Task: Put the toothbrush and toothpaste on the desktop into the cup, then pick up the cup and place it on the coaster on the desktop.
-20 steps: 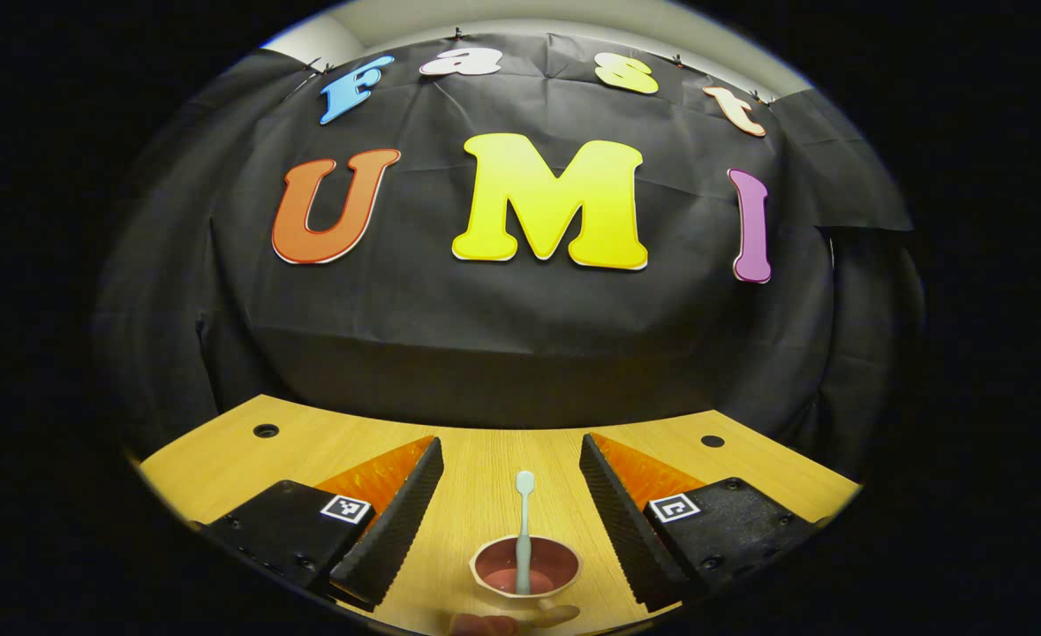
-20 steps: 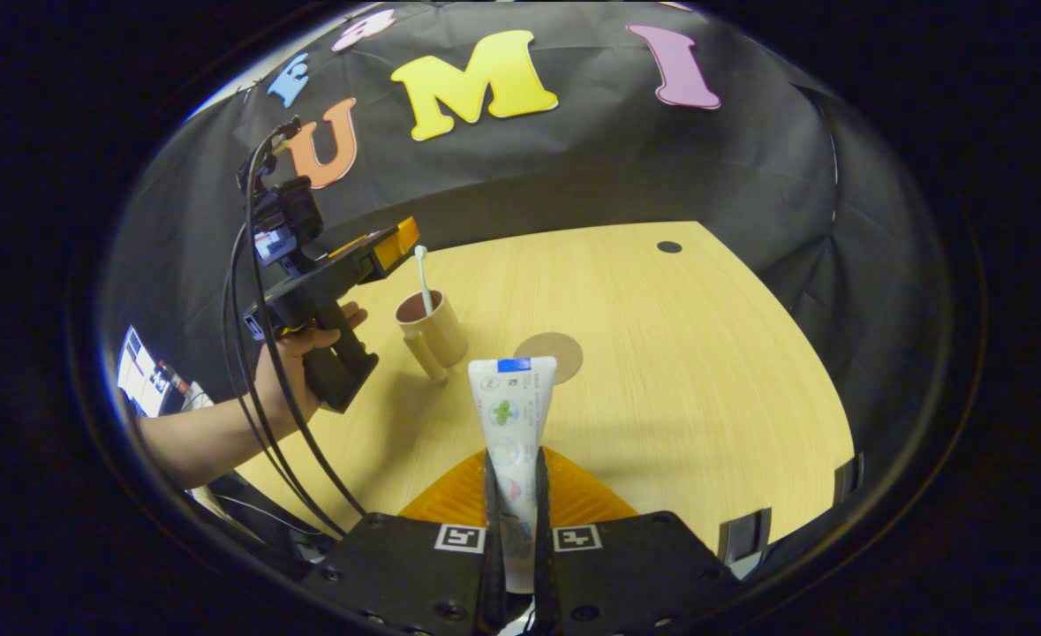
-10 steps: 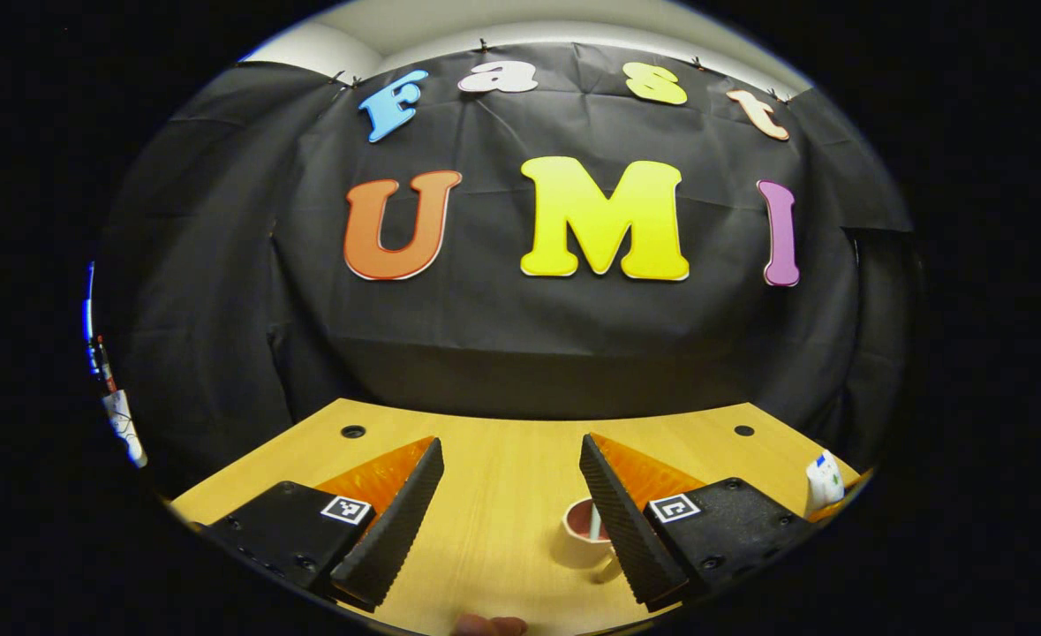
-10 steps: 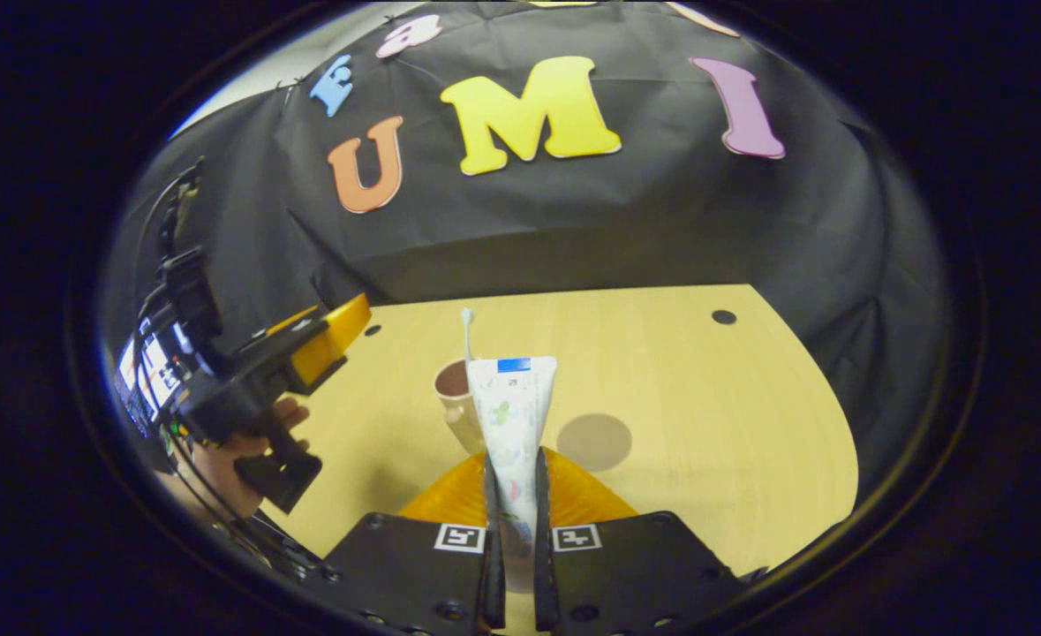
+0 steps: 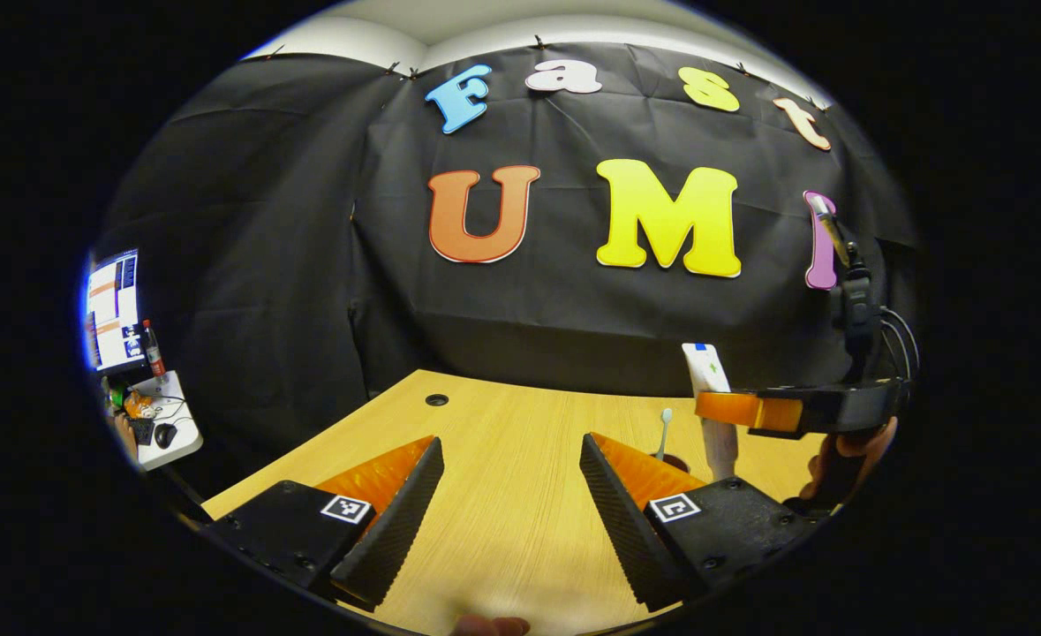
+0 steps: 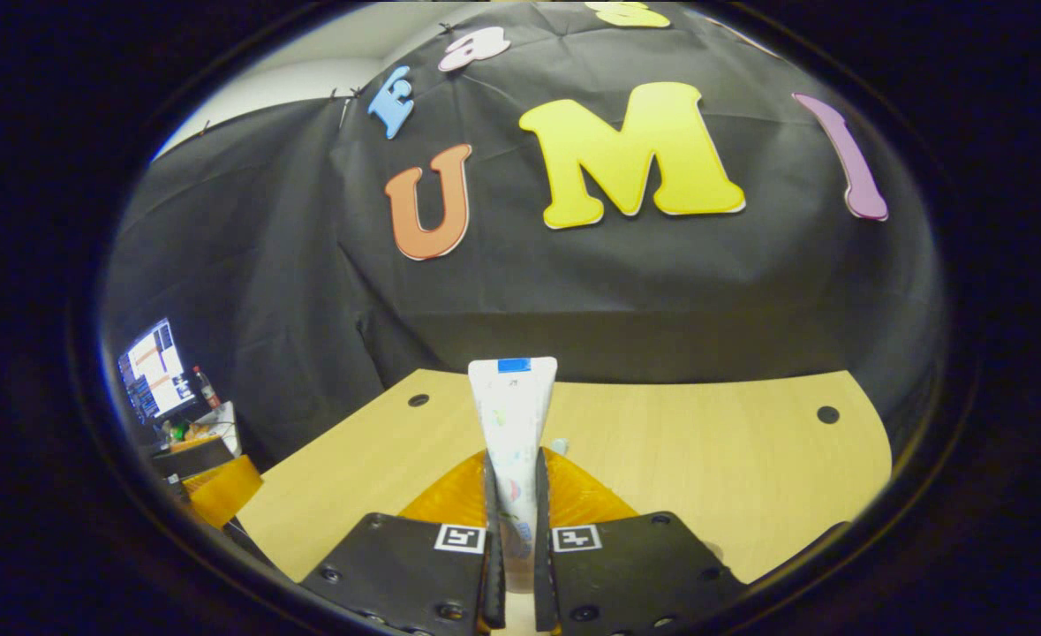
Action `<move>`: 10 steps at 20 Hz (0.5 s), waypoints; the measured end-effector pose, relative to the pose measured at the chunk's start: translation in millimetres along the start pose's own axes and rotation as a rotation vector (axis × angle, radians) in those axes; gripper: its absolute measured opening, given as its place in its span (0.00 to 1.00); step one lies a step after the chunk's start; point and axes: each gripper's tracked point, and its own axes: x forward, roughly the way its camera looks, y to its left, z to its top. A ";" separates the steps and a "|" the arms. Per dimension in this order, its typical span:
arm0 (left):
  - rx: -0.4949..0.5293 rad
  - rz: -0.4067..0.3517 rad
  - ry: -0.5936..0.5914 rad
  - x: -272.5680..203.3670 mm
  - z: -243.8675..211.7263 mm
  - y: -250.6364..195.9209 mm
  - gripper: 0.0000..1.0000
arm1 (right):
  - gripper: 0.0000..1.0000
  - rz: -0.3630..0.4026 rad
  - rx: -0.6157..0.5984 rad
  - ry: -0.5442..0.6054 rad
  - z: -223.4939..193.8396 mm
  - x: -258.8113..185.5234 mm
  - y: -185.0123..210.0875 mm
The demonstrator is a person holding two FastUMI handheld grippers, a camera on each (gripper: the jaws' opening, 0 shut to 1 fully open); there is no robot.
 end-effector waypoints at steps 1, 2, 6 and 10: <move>0.008 0.009 0.004 -5.4 -2.0 4.5 0.98 | 0.13 -0.002 0.000 -0.007 -1.8 10.1 -1.7; 0.013 0.018 0.009 -9.6 -3.2 9.8 0.98 | 0.13 -0.003 -0.001 -0.007 -4.6 18.4 -2.3; -0.015 0.049 0.042 -13.2 -14.8 23.0 0.98 | 0.13 -0.007 0.007 0.014 -15.0 41.0 -7.2; -0.044 0.061 0.061 -12.4 -19.0 25.0 0.98 | 0.14 -0.015 -0.019 0.020 -17.8 51.6 -11.4</move>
